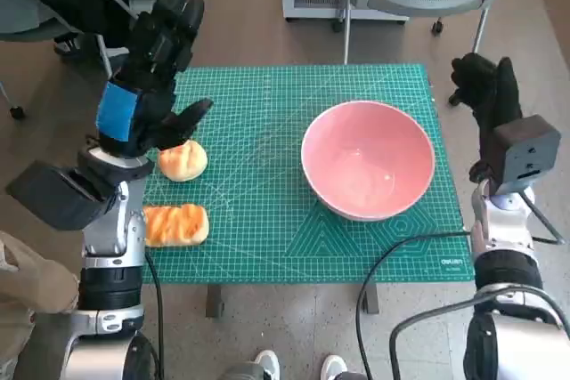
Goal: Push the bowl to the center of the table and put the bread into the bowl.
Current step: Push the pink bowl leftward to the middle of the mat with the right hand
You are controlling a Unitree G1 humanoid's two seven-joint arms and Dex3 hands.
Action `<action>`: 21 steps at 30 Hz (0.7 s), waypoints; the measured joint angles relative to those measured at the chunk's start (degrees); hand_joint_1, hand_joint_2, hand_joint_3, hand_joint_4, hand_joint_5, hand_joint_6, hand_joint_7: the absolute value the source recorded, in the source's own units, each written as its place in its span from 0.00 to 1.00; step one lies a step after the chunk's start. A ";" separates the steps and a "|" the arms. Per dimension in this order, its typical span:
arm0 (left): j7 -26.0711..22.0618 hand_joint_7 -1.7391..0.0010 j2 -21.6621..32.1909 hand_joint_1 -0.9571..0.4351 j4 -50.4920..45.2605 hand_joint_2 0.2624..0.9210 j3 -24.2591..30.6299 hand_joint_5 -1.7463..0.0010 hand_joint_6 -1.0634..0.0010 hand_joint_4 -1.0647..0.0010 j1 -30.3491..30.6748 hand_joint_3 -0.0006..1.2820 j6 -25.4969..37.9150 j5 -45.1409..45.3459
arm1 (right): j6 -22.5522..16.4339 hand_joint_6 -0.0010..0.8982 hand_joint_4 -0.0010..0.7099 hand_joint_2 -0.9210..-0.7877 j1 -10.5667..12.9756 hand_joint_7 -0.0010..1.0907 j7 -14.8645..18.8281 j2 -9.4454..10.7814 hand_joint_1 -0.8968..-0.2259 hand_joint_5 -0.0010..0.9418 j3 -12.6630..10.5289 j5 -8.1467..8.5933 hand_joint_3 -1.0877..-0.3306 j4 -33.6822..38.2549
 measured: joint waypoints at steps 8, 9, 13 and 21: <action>-0.01 0.92 0.01 0.20 -0.11 1.00 0.00 1.00 0.89 0.92 0.01 0.23 0.38 -0.02 | 0.54 0.02 0.23 0.00 -0.23 0.29 0.00 0.00 0.46 0.01 -0.05 -0.01 0.31 0.44; -0.01 0.92 0.01 0.20 -0.14 1.00 0.00 1.00 0.89 0.92 0.01 0.23 0.40 -0.02 | 0.60 0.02 0.23 0.00 -0.23 0.29 0.00 0.00 0.45 0.01 -0.06 -0.01 0.32 0.47; -0.01 0.92 0.01 0.20 -0.42 1.00 0.00 1.00 0.89 0.92 0.08 0.23 0.68 -0.03 | 0.78 0.03 0.22 0.00 -0.23 0.29 0.00 0.00 0.44 0.00 -0.11 0.00 0.32 0.65; -0.05 0.92 0.03 0.20 -1.08 1.00 0.00 1.00 0.89 0.93 0.34 0.23 1.13 -0.08 | 0.98 0.03 0.22 0.00 -0.23 0.28 -0.01 0.01 0.42 0.00 -0.11 -0.03 0.31 1.05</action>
